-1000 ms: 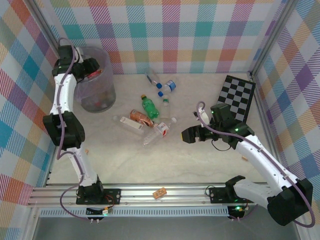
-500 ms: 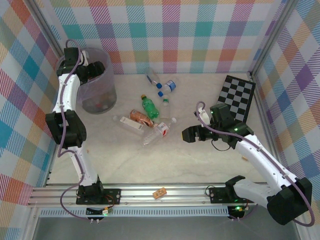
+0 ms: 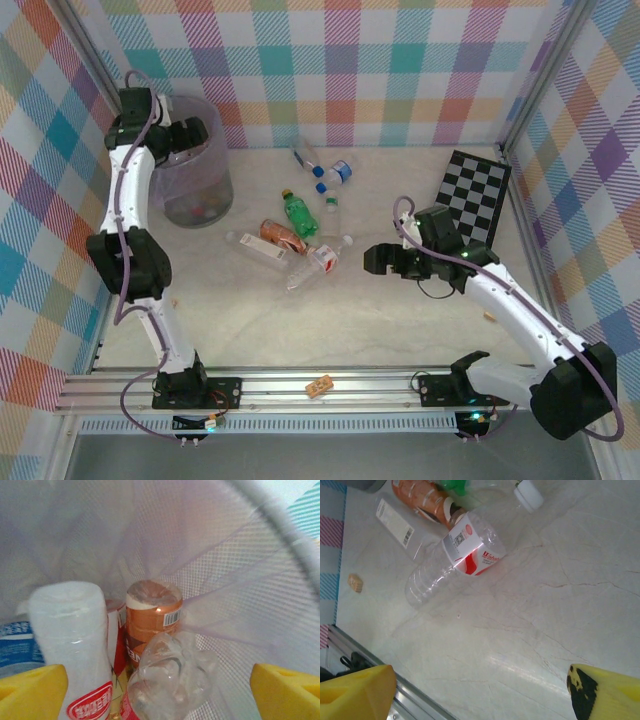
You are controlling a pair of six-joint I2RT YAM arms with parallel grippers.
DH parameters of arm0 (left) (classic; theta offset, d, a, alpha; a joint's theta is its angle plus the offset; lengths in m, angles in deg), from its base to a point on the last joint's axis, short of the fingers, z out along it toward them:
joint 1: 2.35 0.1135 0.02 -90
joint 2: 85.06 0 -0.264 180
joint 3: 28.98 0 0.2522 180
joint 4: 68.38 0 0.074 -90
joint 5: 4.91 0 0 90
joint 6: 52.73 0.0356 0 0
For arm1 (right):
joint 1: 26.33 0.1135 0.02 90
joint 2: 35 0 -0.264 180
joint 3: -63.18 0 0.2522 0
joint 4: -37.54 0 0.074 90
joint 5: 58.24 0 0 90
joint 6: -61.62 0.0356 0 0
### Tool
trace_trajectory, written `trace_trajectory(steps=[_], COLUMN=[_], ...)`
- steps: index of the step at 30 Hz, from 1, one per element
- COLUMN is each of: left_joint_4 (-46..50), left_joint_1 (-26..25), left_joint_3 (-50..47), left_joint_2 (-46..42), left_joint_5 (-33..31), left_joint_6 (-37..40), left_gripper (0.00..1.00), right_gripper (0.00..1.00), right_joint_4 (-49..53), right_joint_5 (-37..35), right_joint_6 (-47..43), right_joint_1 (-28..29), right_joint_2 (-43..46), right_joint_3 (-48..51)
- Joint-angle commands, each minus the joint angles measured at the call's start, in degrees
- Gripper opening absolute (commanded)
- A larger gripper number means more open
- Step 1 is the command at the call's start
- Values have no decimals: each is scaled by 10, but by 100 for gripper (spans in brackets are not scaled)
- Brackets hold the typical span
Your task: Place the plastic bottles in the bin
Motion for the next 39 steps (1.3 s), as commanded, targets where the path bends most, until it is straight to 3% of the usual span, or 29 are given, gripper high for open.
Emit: trace_trajectory(steps=[1,8,13,15,20,25,34,39], left_joint_4=[23,41,-24,-60,-70,-65,-47,-61], left_joint_1=[-1,-2,-12,-42,-185,-267,-361,-388], left_joint_3=[38,-7,-161,-243,-378,-489,-634,-701], left_joint_2=[-75,-193,-335,-394,-490,-565,-620,-631], left_joint_5=[-38,-74,-16,8,-62,-101,-147,-158], left_joint_6=[45,71,-22,-65,-70,-109,-164,-204], left_gripper=[97,100,98,96,97,97,97,98], right_gripper=[90,91,89,88,87,86,86,84], right_joint_4=[-64,-106,-82,-84,-102,-105,-112,-119], right_joint_5=[-21,-75,-133,-138,-120,-121,-124,-130], right_joint_6=[100,209,288,309,353,374,404,415], right_joint_1=[25,57,70,74,78,86,100,108], right_joint_2=[-23,-124,-203,-237,-312,-363,-437,-467], right_joint_3=[16,-25,-89,-113,-158,-198,-235,-251])
